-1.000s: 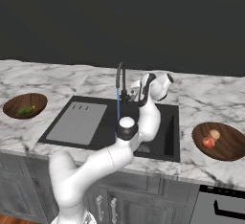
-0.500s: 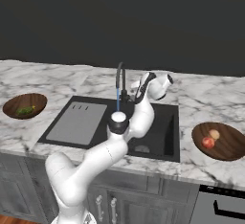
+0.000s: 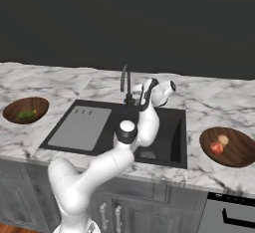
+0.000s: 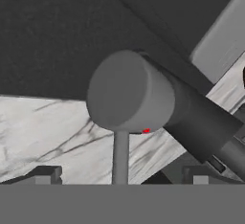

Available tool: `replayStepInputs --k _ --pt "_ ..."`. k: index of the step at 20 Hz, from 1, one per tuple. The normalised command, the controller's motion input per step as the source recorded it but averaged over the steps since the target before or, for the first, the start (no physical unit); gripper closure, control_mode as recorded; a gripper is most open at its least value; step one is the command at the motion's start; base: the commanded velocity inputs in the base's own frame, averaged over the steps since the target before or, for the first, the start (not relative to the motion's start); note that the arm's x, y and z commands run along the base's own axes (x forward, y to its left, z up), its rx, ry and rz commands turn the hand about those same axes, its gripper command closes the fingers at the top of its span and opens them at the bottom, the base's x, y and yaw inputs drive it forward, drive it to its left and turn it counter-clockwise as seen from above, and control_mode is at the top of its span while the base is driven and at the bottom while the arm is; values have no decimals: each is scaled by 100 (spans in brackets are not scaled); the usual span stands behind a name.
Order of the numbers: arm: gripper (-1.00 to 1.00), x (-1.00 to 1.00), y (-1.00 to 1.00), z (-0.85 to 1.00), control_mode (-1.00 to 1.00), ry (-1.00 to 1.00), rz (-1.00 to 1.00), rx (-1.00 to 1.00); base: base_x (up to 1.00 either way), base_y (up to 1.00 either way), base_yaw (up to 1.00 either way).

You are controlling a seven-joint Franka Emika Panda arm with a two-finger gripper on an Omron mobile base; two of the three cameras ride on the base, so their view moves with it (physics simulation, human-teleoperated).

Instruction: Pick the peachs from the sink and place them in one bowl. Place the cucumber in the other bowl. Then turn off the sink faucet.

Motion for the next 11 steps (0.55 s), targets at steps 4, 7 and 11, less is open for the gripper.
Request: replayStepInputs --k 4,7,11 --pt "-100 13 45 -40 -100 -40 13 0 0 0 0" --pt "-100 0 -52 -10 -100 -30 0 0 0 0 0" --pt "-100 0 -98 0 -100 -17 0 0 0 0 0"
